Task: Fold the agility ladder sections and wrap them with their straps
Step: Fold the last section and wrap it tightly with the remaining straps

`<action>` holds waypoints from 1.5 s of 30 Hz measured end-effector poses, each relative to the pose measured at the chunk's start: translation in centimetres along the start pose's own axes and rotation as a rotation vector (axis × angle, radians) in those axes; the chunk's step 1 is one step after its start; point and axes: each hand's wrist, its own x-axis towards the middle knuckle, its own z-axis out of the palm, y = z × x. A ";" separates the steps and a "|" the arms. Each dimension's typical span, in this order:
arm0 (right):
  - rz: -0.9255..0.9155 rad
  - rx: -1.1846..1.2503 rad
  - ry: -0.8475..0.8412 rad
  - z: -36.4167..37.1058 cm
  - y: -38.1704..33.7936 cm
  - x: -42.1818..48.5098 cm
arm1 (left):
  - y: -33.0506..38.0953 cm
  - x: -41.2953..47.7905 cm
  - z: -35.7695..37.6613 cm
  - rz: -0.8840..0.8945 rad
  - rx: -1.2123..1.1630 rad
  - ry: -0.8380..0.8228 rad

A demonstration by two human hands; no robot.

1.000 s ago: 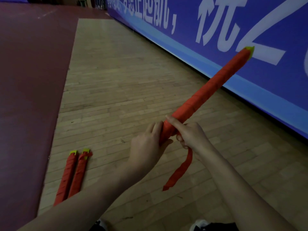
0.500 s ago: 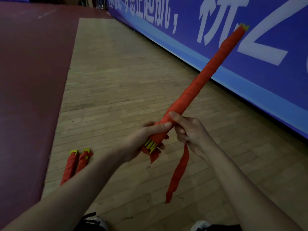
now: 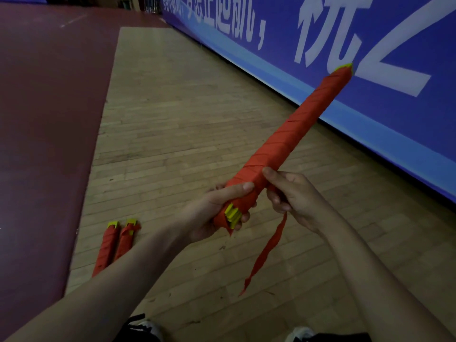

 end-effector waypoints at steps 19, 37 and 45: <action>0.265 -0.201 0.129 1.1 0.6 0.1 | -3.6 0.9 0.5 0.559 1.508 0.500; 0.090 0.038 0.073 0.5 0.1 0.3 | -0.2 -0.2 0.3 -0.156 0.152 0.098; 0.084 0.084 0.000 0.8 -0.5 0.3 | -0.6 -0.3 0.6 -0.236 -0.284 -0.069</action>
